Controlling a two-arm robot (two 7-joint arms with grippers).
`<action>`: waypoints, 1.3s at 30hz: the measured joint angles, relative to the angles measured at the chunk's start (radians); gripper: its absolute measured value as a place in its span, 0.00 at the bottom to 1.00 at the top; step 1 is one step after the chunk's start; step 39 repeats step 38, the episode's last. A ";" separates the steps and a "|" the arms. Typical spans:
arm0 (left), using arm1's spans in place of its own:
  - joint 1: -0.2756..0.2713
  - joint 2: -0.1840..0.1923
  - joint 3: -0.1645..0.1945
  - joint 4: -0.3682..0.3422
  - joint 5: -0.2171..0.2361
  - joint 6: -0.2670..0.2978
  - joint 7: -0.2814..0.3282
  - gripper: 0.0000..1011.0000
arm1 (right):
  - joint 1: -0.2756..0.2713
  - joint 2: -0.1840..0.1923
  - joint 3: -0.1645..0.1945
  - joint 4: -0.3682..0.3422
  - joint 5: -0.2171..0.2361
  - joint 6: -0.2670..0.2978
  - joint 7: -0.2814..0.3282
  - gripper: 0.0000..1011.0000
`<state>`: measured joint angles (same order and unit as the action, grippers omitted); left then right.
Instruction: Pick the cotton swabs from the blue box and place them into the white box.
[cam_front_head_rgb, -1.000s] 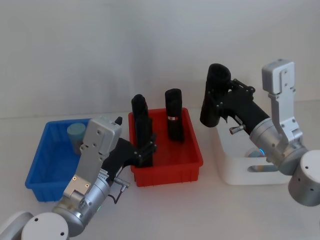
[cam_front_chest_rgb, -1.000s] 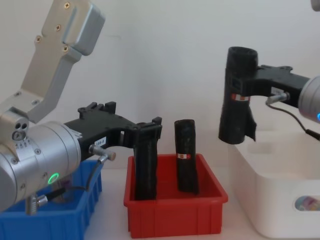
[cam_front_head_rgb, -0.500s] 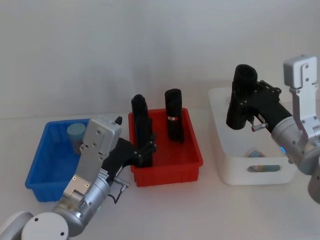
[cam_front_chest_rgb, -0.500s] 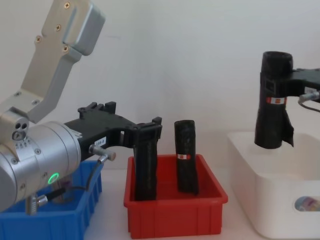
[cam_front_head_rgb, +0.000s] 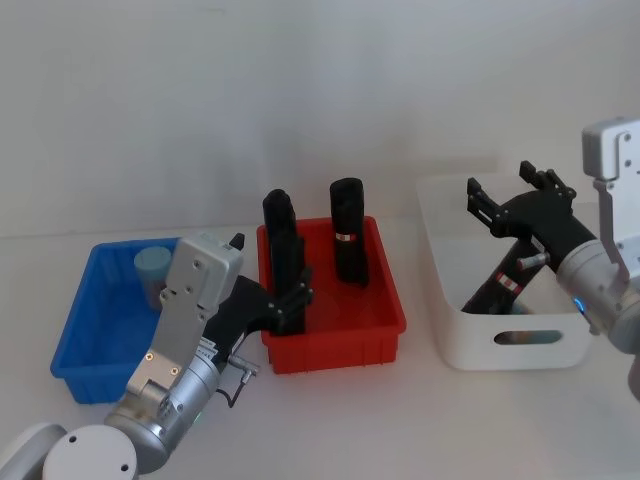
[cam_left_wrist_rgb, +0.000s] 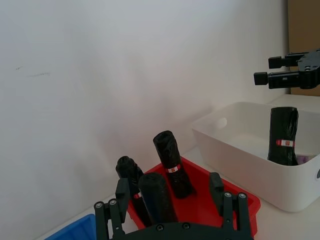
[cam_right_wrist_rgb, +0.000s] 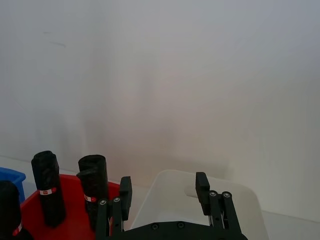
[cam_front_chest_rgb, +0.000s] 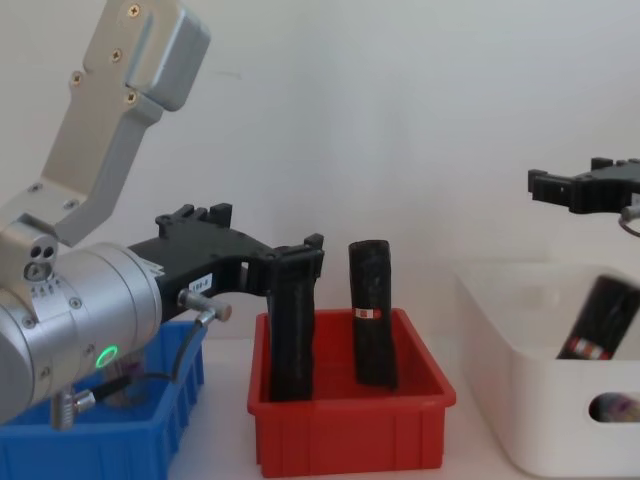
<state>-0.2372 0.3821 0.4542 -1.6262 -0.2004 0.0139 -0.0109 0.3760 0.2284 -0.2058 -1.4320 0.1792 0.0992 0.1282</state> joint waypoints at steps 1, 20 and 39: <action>0.000 0.000 0.000 0.000 0.000 0.000 0.000 0.99 | 0.000 0.000 0.001 0.001 0.001 0.001 0.000 0.77; 0.000 0.000 0.000 0.000 0.000 0.000 0.000 0.99 | 0.003 0.004 0.007 0.016 0.013 0.010 0.007 0.99; 0.000 0.000 0.000 0.000 0.000 0.000 0.000 0.99 | 0.004 0.004 0.009 0.019 0.015 0.012 0.008 0.99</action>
